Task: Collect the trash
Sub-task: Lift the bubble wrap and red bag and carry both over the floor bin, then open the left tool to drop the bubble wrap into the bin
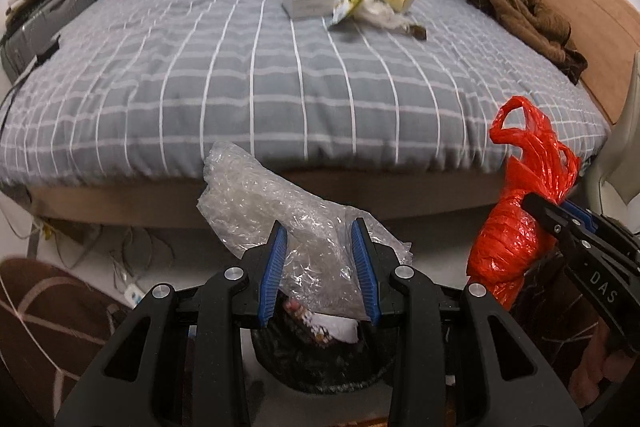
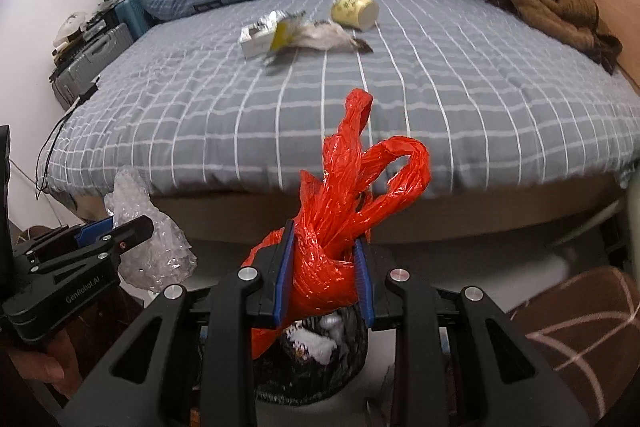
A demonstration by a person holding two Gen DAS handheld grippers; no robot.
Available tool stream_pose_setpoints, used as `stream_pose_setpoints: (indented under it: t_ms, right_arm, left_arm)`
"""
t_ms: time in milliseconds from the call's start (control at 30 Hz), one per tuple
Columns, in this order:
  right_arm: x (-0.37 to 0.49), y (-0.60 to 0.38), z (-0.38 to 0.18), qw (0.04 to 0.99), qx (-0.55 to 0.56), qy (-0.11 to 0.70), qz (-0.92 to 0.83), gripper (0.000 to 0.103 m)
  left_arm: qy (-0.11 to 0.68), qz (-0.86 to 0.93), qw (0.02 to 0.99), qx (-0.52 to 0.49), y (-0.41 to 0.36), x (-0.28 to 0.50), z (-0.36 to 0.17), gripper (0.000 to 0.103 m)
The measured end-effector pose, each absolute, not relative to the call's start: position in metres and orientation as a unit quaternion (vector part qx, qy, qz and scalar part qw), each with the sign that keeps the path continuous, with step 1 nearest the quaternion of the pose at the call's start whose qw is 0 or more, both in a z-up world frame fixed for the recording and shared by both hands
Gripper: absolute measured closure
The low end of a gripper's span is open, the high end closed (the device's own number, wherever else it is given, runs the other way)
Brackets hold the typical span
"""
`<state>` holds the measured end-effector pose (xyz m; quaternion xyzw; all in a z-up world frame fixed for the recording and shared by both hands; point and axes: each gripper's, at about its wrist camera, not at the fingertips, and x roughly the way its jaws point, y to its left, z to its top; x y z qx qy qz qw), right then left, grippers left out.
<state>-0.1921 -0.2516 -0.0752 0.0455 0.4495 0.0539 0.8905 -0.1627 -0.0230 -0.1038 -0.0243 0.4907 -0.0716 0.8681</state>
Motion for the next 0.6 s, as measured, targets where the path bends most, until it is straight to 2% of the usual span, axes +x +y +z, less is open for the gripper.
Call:
stream_pose_setpoints:
  t_ms: [600]
  right_arm:
    - [-0.183, -0.255, -0.14, 0.851, 0.029, 0.523, 0.04, 0.077]
  left_arm:
    - [0.547, -0.073, 0.834, -0.014, -0.034, -0.156, -0.172, 0.07]
